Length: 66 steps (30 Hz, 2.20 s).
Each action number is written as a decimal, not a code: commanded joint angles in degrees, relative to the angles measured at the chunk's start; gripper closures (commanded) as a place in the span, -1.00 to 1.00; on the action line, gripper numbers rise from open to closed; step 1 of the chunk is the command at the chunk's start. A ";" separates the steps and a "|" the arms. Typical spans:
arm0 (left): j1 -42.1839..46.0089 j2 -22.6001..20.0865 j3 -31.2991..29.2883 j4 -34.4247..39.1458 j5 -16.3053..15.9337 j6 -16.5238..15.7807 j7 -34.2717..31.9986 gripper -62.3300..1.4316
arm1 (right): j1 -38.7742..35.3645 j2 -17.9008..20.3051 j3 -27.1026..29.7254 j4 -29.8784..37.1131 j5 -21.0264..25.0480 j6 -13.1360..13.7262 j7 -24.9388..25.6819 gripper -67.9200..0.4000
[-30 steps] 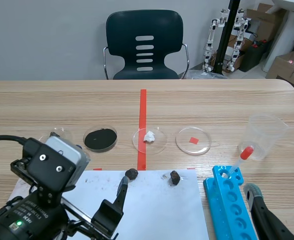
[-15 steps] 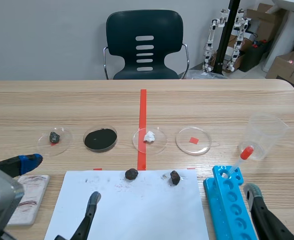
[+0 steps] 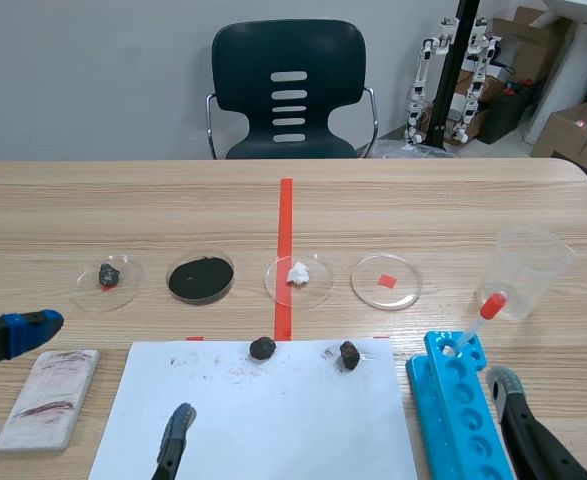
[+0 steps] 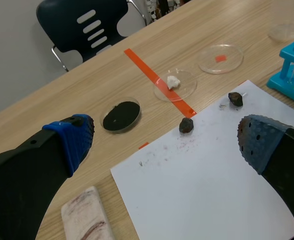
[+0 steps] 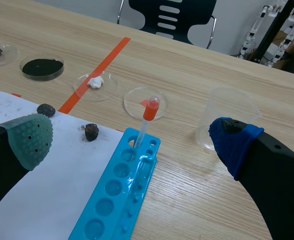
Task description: Return to the home posture
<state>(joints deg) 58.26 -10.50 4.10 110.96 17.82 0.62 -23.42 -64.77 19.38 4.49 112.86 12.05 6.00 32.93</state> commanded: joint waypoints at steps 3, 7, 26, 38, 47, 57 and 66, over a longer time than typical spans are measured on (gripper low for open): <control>0.28 0.13 0.28 2.73 -0.42 0.11 -0.87 -0.93 | 0.20 0.00 0.37 0.81 0.57 -0.20 0.81 -1.00; -0.04 0.13 0.37 2.69 -0.44 0.09 -0.79 -0.93 | 0.20 0.00 0.37 0.81 0.57 -0.20 0.81 -1.00; -0.37 0.13 0.37 2.69 -0.44 0.09 -1.22 -0.93 | 0.20 0.00 0.37 0.81 0.57 -0.20 0.81 -1.00; -0.35 0.13 0.37 2.69 -0.44 0.09 -1.20 -0.93 | 0.37 1.95 0.35 0.81 0.57 -0.17 0.13 -1.00; -0.37 0.13 0.37 2.69 -0.44 0.09 -1.20 -0.93 | 5.27 6.32 0.35 0.79 0.55 -0.20 -13.92 -1.00; -2.49 0.13 1.38 2.69 -0.66 -0.37 -1.27 -0.93 | 6.84 6.32 0.35 0.79 0.55 -0.20 -24.02 -1.00; -3.54 0.13 2.32 2.69 -0.66 -0.37 -0.94 -0.93 | 6.84 6.34 0.35 0.79 0.55 -0.20 -29.33 -1.00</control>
<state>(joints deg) 54.57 -10.48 6.37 113.30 17.58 0.14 -23.66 -57.98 26.02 4.49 112.86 12.08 6.02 3.05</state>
